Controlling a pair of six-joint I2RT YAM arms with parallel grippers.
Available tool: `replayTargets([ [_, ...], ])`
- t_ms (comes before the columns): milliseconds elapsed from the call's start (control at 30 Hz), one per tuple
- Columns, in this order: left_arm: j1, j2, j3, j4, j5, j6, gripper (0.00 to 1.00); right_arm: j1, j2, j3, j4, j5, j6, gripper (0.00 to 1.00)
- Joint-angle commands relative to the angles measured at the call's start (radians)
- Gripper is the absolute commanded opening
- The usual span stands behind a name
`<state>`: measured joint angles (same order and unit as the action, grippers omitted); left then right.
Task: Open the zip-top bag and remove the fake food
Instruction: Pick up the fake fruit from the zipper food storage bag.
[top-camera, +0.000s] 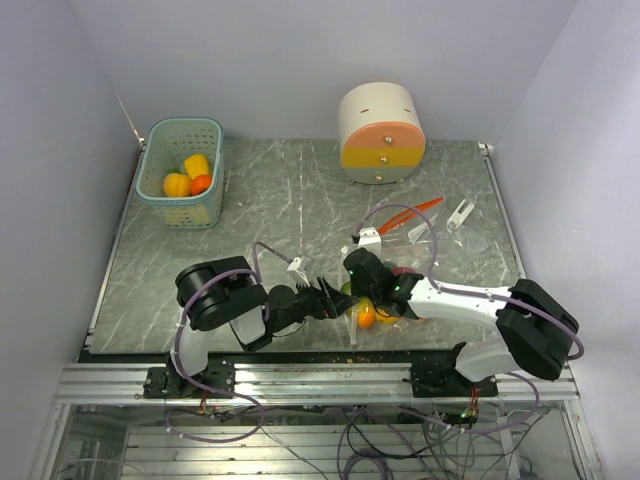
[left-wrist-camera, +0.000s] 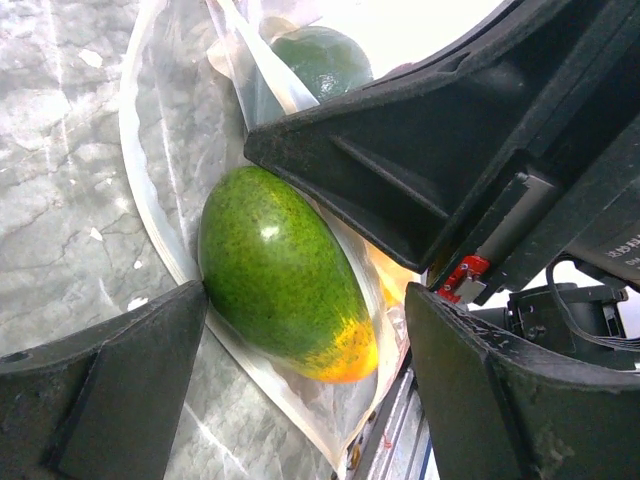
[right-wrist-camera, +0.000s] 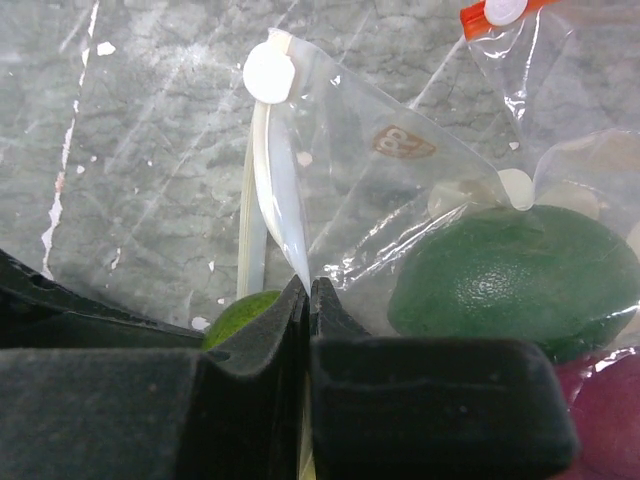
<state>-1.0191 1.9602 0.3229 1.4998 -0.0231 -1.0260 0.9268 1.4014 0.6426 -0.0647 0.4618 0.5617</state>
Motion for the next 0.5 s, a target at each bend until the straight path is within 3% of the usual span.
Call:
replayTargets([
  [0,0.0,0.085,0.018,0.215,-0.06,-0.015,0.93,0.013,-0.036,-0.041,0.062,-0.107,0.019,0.0],
  [333,-0.007,0.115,0.014,0.225,-0.1,-0.025,0.9,0.012,-0.071,-0.102,0.184,-0.274,0.007,0.0],
  [467,-0.007,0.111,0.017,0.226,-0.106,-0.024,0.88,0.012,-0.059,-0.091,0.145,-0.236,0.017,0.0],
])
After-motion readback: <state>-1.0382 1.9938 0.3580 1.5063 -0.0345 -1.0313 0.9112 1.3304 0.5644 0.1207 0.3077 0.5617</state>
